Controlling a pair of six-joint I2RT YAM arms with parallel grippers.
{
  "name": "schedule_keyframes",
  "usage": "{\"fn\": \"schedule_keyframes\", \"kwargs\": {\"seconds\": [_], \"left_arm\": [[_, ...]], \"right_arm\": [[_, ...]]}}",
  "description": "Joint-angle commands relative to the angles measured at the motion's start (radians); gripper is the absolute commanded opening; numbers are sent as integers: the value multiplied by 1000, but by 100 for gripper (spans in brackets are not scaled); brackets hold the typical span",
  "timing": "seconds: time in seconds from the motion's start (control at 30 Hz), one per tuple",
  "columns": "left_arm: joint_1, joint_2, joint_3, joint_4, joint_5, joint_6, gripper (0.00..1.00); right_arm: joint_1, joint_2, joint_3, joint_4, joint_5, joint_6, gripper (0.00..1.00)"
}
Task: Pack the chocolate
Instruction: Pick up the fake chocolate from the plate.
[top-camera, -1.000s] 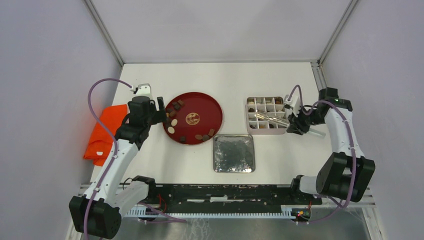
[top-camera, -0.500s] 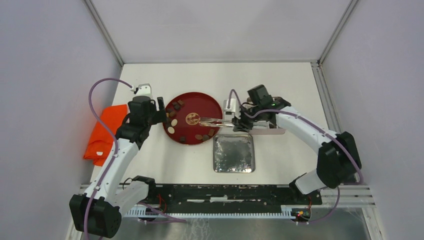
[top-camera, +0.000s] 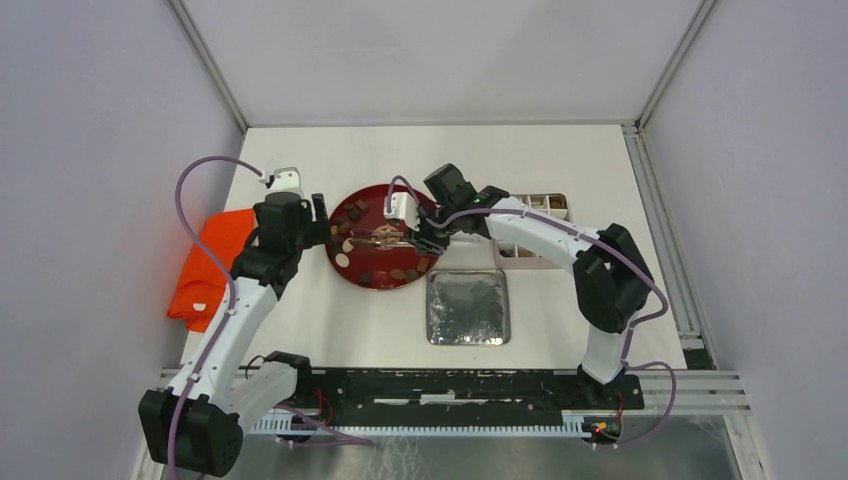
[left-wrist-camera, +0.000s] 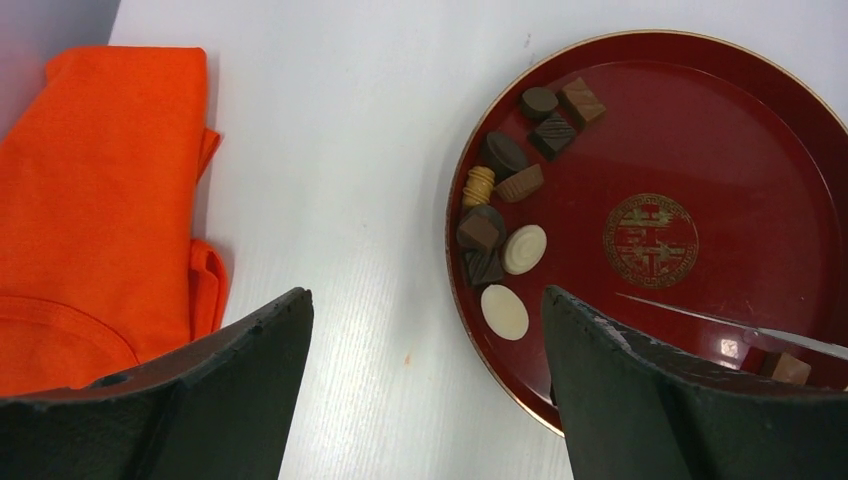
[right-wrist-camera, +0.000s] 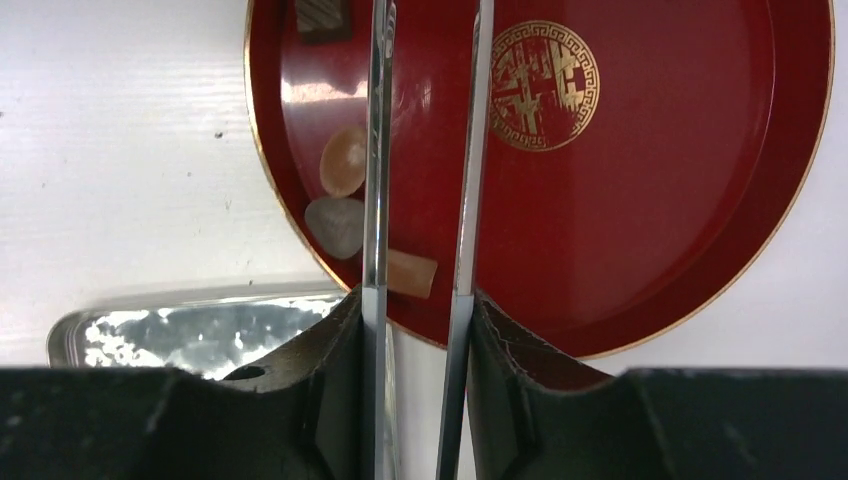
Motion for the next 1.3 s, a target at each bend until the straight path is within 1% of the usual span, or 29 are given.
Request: {"fn": "schedule_keyframes", "kwargs": {"seconds": [0.0, 0.2, 0.3, 0.43, 1.27], "left_arm": [[2, -55, -6, 31, -101, 26, 89], [4, -156, -29, 56, -166, 24, 90], [4, -163, -29, 56, -169, 27, 90], [4, -167, -29, 57, -166, 27, 90], [5, -168, -30, 63, -143, 32, 90]], "right_arm": [[25, 51, 84, 64, 50, 112, 41], [55, 136, 175, 67, 63, 175, 42], [67, 191, 242, 52, 51, 208, 42], [82, 238, 289, 51, 62, 231, 43], [116, 357, 406, 33, 130, 269, 43]]}}
